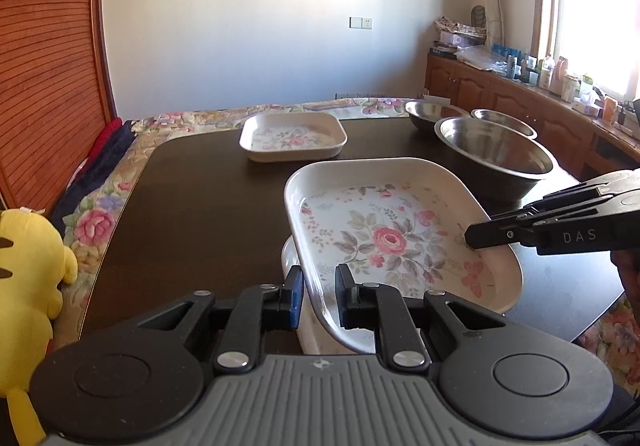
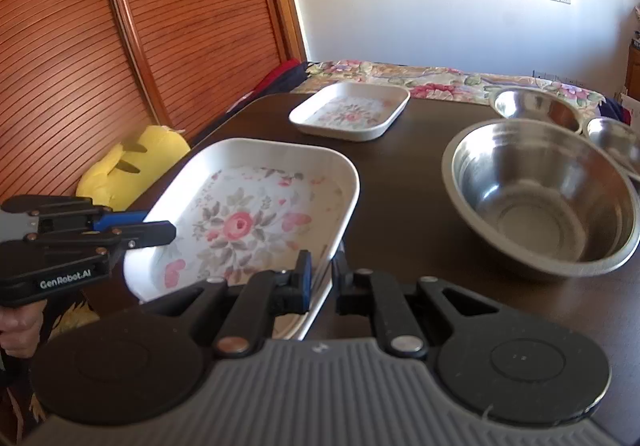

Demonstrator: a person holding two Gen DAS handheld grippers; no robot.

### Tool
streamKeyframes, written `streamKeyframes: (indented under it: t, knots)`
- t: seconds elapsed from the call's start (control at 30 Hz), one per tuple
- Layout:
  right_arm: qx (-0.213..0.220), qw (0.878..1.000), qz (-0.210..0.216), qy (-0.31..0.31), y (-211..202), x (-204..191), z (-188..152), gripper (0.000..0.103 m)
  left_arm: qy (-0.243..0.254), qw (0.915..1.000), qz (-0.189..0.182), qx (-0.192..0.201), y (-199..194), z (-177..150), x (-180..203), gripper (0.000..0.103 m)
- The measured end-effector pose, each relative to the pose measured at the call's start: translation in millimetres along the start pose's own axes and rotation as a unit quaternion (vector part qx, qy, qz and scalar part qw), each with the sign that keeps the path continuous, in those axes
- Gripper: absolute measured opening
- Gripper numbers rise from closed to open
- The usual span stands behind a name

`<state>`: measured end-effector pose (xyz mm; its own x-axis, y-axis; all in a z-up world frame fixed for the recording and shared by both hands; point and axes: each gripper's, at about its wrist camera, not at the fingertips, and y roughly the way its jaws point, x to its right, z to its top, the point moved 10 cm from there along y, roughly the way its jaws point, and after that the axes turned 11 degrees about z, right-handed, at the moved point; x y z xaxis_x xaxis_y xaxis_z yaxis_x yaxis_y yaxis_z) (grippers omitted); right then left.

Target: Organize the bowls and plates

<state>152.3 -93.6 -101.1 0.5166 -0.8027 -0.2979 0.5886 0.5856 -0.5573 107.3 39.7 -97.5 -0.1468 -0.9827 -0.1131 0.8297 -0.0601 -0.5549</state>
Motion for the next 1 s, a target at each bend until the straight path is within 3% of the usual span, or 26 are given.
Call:
streamKeyframes:
  t: [0.43,1.0]
  knots:
    - [-0.011,1.000,0.007,-0.005,4.0,-8.4,-16.4,0.012,0.001,0.9998,0.005,-0.018,11.1,-15.0,-3.3,0.018]
    - [0.005,1.000,-0.011,-0.011,8.1,-13.4,-15.7,0.012,0.007,0.9994,0.021,-0.025,27.3,-16.7,-5.1,0.018]
